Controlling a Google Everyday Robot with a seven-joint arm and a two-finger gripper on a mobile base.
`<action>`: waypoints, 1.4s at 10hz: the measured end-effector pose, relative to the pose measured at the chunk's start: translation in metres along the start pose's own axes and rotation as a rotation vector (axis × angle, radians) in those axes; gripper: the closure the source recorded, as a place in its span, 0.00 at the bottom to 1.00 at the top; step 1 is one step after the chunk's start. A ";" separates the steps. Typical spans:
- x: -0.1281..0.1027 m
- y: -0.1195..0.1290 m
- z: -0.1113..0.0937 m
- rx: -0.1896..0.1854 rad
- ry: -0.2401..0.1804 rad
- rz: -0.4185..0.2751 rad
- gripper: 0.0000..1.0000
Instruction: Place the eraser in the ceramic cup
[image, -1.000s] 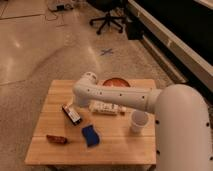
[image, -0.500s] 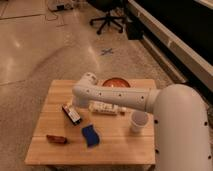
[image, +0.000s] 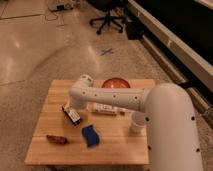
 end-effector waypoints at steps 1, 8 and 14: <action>0.002 -0.003 0.005 -0.002 0.002 -0.021 0.20; 0.003 -0.027 0.029 -0.017 -0.027 -0.145 0.20; 0.003 -0.033 0.038 -0.080 -0.048 -0.208 0.47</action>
